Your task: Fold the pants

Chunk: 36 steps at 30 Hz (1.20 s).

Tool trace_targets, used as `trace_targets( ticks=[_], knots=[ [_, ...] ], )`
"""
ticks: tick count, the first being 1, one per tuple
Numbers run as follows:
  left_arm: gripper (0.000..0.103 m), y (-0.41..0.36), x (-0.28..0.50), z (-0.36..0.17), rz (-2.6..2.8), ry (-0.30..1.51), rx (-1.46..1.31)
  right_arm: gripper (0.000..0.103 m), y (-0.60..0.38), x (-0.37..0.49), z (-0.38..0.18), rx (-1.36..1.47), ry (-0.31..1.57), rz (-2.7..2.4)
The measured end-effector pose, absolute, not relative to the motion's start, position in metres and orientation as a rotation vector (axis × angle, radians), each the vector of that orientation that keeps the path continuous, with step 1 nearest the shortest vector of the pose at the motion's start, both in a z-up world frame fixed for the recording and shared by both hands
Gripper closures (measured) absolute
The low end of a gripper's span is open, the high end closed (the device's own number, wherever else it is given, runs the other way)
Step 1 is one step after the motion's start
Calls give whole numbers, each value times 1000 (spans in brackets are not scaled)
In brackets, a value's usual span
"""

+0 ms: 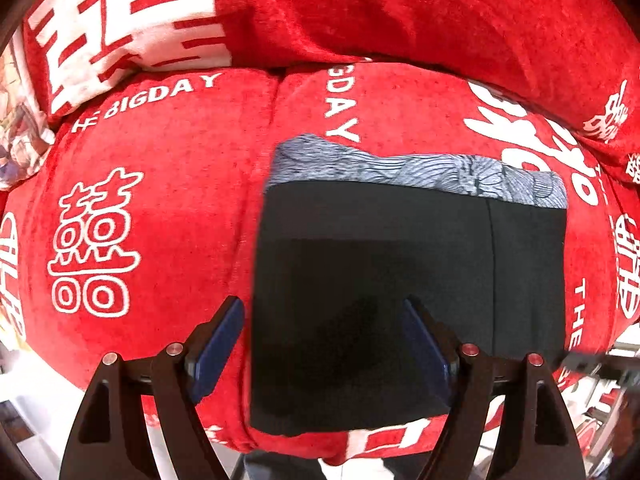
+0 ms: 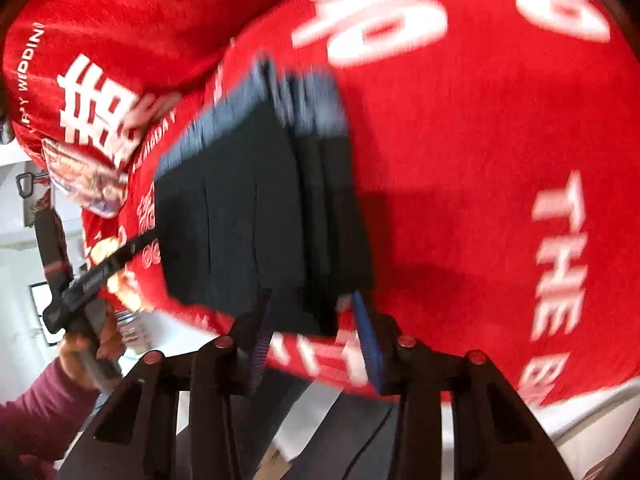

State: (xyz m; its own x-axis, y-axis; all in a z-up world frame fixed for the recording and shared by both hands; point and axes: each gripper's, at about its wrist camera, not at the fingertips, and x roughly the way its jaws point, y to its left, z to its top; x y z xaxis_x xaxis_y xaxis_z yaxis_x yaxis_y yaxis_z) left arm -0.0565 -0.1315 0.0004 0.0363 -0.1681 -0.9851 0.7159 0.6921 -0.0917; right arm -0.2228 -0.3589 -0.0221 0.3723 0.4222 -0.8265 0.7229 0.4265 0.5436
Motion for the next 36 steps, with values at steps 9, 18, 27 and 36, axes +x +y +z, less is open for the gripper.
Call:
trace_targets(
  ticks=[9, 18, 27, 36],
  knots=[
    [18, -145, -42, -25, -687, 1368, 530, 89, -355, -217, -41, 1167, 1235, -377],
    [18, -123, -68, -2, -731, 1348, 625, 85, -344, -229, -20, 1136, 1253, -538],
    [0, -103, -88, 37, -761, 1326, 634, 58, -304, -206, 12, 1015, 1272, -568],
    [0, -90, -96, 59, -780, 1313, 641, 25, -284, -174, 55, 877, 1237, -600]
  ],
)
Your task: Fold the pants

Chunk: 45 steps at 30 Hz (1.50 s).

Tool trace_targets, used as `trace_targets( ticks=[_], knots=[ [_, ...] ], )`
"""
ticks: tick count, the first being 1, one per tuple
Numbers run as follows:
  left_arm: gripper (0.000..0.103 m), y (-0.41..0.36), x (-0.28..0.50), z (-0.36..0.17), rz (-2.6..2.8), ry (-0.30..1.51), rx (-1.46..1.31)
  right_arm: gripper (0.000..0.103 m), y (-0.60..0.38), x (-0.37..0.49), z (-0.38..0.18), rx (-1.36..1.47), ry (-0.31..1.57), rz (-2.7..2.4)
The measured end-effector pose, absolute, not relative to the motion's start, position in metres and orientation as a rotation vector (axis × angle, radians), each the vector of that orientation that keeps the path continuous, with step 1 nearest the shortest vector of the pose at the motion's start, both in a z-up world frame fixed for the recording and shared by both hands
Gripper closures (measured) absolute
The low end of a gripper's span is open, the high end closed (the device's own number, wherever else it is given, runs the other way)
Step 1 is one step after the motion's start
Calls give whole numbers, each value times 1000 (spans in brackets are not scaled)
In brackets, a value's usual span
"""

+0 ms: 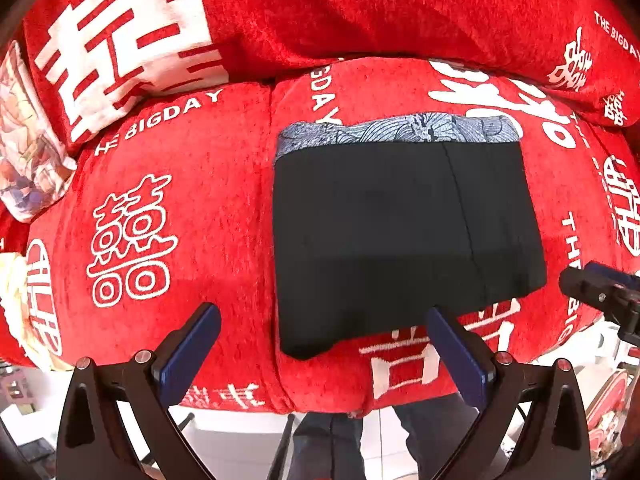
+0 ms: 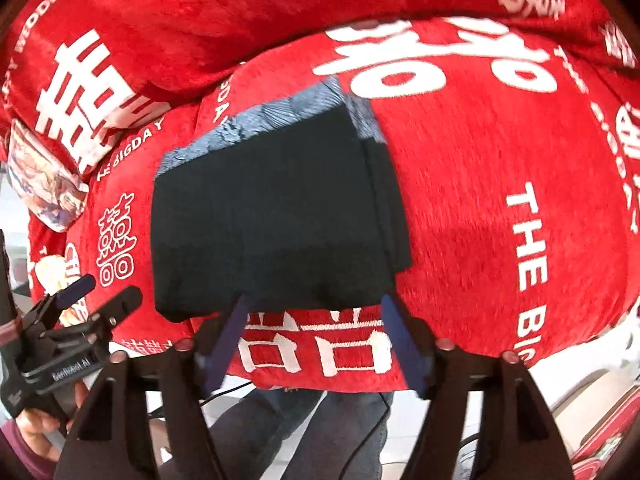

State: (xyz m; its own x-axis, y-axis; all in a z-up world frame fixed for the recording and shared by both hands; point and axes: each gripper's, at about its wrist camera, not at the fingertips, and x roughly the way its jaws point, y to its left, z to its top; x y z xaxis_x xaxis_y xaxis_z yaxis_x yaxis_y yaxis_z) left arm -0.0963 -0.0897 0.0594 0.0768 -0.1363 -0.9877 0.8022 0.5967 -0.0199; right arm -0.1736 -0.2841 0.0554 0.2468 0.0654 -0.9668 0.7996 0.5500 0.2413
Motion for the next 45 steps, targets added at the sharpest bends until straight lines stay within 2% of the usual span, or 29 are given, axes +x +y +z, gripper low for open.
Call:
trace_targets(
  ticks=[3, 9, 20, 45],
  knots=[
    [0, -85, -97, 64, -771, 1318, 633, 21, -280, -166, 64, 835, 1244, -617],
    [0, -81, -98, 73, -741, 1303, 627, 0, -273, -154, 80, 700, 1246, -680],
    [0, -81, -99, 85, -702, 1284, 622, 0, -263, -146, 86, 631, 1335, -682],
    [0, -112, -116, 70, -668, 1300, 742, 0, -287, -154, 75, 621, 1370, -723]
  ],
)
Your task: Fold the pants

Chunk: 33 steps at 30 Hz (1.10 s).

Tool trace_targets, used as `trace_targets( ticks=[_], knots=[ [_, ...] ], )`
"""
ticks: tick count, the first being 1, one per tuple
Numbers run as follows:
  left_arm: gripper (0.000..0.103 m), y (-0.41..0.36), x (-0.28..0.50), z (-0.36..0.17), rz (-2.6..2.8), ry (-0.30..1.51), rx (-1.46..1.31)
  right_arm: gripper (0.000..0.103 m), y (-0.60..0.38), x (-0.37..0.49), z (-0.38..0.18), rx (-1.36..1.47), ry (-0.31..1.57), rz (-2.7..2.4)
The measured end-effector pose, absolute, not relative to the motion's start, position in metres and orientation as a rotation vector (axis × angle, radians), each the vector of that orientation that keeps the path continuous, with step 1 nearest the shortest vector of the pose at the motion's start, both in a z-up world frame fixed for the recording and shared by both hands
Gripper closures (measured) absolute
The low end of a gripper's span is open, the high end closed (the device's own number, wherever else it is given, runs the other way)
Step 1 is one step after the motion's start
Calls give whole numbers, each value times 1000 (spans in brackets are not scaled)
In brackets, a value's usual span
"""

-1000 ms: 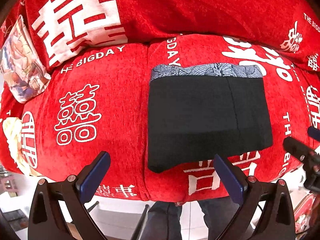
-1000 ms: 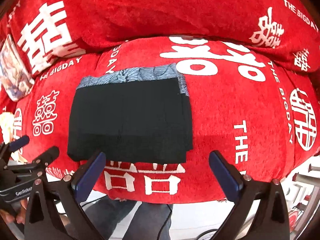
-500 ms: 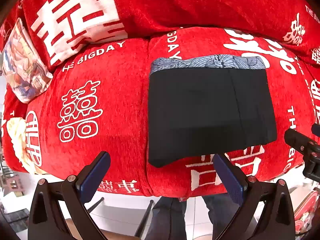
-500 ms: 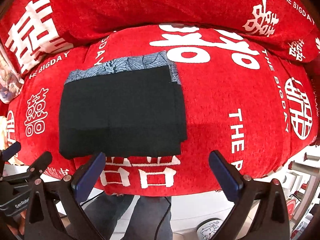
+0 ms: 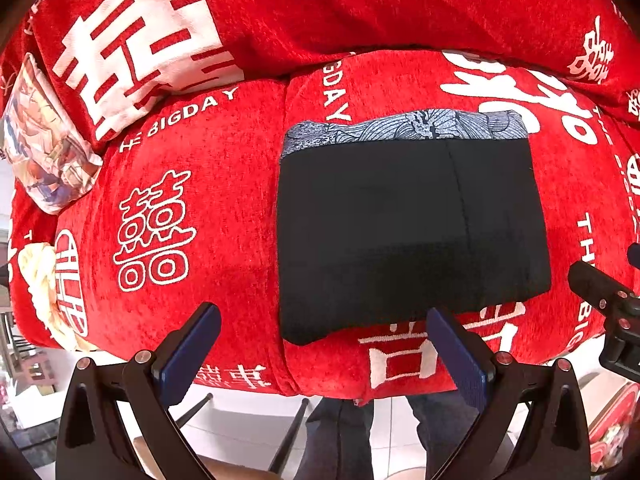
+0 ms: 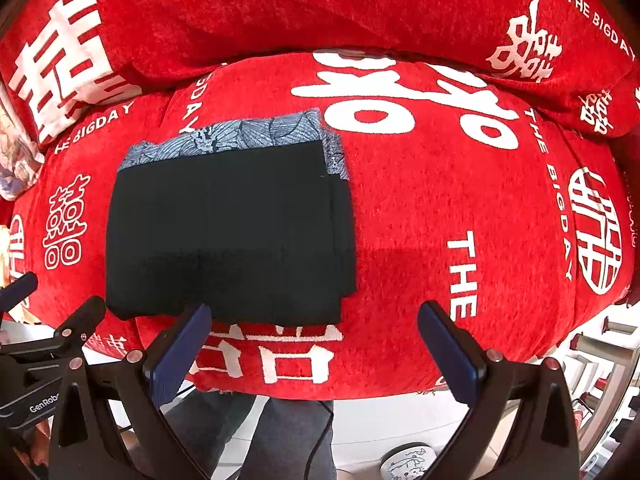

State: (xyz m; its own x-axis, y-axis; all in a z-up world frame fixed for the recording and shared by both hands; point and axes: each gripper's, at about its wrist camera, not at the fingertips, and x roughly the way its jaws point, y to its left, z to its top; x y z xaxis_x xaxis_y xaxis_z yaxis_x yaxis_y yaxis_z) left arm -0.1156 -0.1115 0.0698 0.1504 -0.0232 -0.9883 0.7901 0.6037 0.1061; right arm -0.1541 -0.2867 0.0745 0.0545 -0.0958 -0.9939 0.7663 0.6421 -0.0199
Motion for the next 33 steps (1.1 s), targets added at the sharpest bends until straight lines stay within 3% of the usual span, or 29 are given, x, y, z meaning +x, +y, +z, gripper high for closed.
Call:
trace_targets(
  ticks=[33],
  knots=[
    [0, -121, -108, 69, -695, 1307, 704, 0, -288, -139, 67, 604, 1393, -700]
  ],
)
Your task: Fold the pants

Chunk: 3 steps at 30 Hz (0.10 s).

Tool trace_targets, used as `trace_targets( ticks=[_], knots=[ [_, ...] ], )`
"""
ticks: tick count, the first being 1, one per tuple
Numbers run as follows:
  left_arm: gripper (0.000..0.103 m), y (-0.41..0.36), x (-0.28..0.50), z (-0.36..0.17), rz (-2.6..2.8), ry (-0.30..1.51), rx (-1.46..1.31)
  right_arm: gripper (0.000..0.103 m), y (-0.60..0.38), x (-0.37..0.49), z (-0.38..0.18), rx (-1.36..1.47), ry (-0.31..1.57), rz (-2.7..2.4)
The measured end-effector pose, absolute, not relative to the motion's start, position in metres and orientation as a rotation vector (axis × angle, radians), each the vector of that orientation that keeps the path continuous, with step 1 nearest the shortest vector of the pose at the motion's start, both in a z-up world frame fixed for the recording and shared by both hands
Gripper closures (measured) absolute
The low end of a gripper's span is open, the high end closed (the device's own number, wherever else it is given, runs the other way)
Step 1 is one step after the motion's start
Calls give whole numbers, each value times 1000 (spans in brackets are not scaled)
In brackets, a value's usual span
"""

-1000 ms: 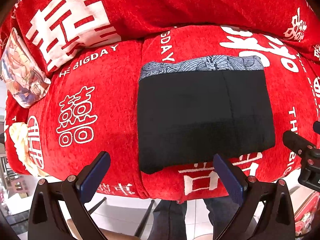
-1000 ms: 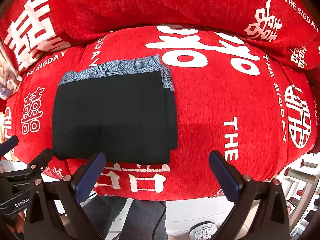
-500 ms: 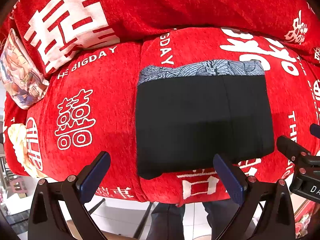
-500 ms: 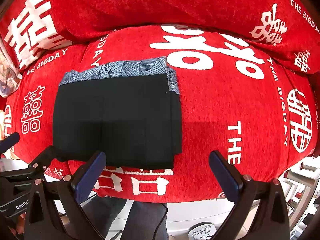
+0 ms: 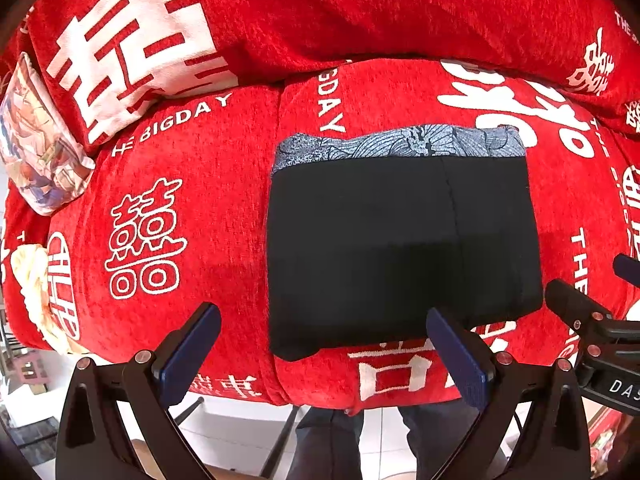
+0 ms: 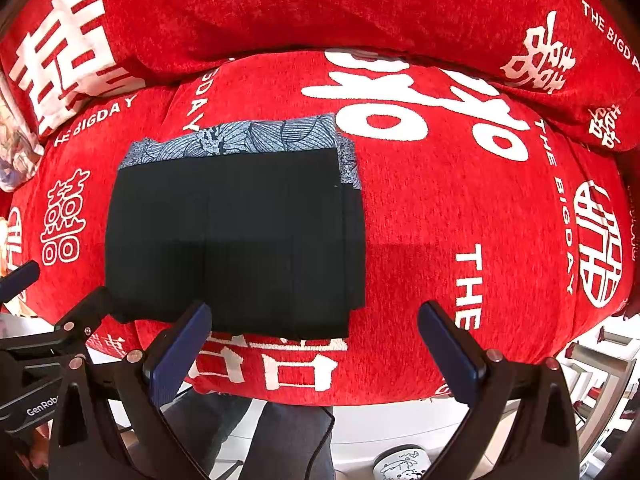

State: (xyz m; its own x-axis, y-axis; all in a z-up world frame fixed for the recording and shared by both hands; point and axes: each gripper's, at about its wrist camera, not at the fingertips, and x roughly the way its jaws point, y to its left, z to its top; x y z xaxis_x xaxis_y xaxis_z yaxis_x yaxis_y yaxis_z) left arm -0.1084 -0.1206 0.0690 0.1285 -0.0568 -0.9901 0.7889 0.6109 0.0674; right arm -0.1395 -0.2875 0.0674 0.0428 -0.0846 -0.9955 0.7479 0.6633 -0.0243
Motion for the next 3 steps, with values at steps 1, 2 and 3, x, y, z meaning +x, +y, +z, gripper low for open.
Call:
trace_targets(
  ticks=[1, 2, 3],
  knots=[
    [0, -121, -109, 70, -702, 1305, 704, 0, -288, -140, 67, 604, 1394, -699],
    [0, -121, -109, 71, -704, 1298, 707, 0, -288, -140, 68, 604, 1394, -699],
    [0, -121, -109, 71, -704, 1293, 708, 0, -288, -140, 68, 603, 1394, -698]
  ],
)
